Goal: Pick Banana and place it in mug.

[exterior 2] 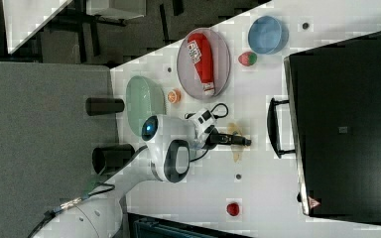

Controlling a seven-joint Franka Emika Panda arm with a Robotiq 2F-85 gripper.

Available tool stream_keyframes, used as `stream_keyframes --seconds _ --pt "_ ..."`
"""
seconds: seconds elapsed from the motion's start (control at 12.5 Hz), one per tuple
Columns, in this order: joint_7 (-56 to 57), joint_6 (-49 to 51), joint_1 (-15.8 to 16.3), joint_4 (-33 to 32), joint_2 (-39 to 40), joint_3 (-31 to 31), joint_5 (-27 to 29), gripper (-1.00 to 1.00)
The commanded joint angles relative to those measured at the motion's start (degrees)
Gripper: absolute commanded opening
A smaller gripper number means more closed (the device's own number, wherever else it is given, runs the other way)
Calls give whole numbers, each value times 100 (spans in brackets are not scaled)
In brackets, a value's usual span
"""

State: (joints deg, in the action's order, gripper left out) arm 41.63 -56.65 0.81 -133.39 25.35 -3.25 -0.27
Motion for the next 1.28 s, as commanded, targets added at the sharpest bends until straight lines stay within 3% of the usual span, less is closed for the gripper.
stream_keyframes --seconds 0.08,0.16,0.64,1.28 --pt "123 -94 37 -20 -216 -7 46 -4" --pt "124 -95 32 -12 -265 -14 51 -30" --pt "55 83 11 90 -1604 -24 61 -30" --pt "-720 3207 123 1238 -3278 472 61 -30"
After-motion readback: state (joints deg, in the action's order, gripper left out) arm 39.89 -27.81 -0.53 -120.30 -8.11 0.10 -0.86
